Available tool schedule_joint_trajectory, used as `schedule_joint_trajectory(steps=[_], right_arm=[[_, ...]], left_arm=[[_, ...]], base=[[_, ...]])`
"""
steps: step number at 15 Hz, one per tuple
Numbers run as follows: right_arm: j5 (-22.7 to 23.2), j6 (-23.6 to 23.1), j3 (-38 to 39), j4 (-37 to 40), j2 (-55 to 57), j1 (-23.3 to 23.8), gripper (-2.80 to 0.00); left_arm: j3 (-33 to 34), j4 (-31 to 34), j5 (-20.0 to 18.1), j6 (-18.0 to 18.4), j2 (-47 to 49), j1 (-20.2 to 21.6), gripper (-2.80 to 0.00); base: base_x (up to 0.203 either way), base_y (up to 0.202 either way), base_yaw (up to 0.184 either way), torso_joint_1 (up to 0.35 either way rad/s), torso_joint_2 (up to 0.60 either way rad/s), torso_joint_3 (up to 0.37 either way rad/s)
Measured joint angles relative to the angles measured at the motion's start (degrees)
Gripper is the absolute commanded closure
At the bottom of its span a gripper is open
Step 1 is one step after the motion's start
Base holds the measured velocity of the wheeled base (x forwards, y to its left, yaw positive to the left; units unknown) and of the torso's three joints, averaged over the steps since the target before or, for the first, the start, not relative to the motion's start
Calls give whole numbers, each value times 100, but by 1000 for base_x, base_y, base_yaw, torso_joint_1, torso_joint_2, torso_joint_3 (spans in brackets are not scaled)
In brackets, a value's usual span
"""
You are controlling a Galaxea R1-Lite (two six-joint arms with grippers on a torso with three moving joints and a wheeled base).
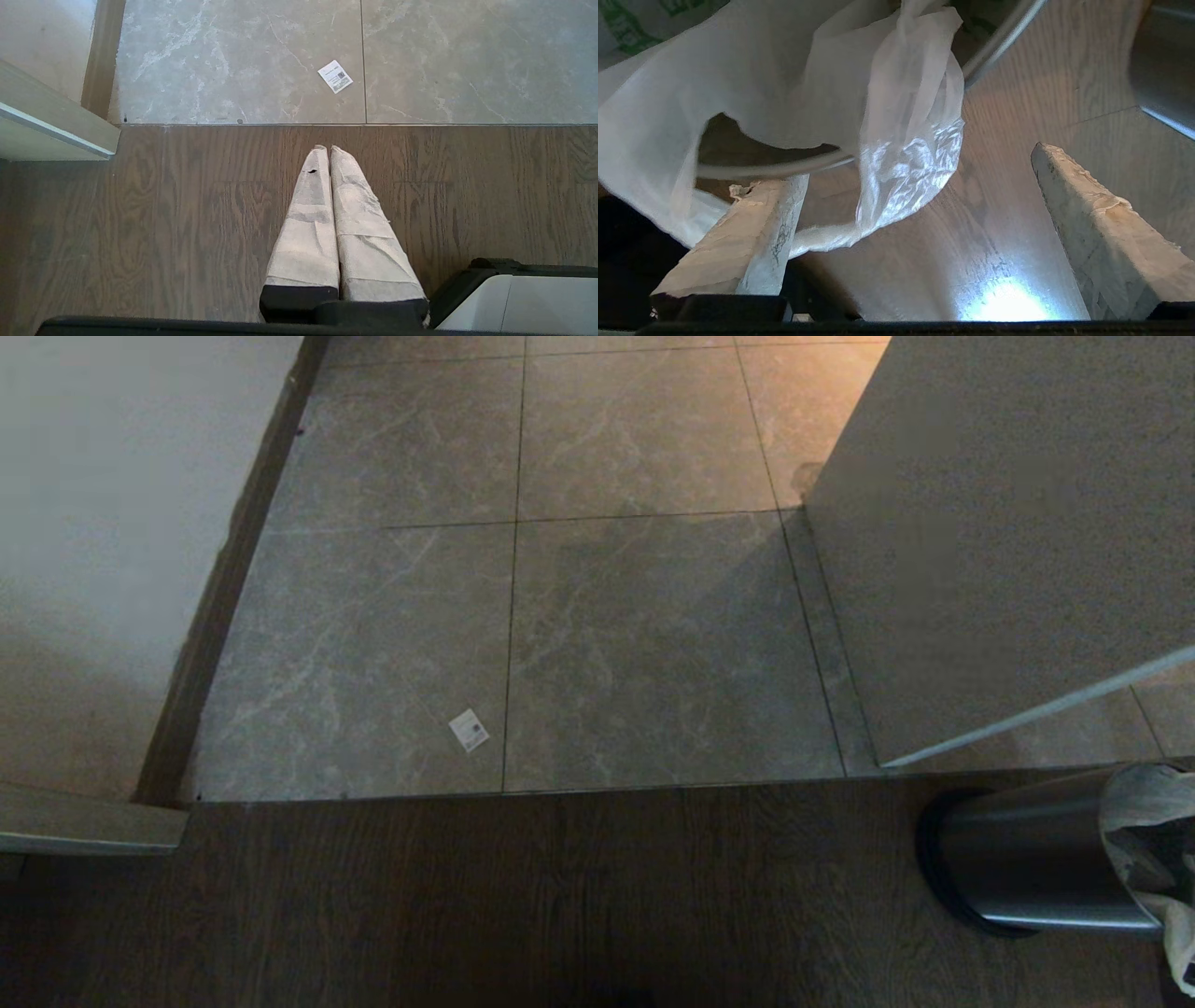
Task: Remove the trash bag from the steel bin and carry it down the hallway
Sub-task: Pick up the trash bag
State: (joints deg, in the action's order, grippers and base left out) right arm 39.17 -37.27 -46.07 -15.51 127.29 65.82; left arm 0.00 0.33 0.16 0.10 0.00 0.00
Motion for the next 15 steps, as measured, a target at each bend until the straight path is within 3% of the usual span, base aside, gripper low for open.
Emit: schedule_joint_trajectory(steps=[15], right_arm=[[-65,-400,-340,167,381,223,-280]], left_arm=[[0,2,1,0,0,0,0]], base=[[0,0,0,0,0,0]])
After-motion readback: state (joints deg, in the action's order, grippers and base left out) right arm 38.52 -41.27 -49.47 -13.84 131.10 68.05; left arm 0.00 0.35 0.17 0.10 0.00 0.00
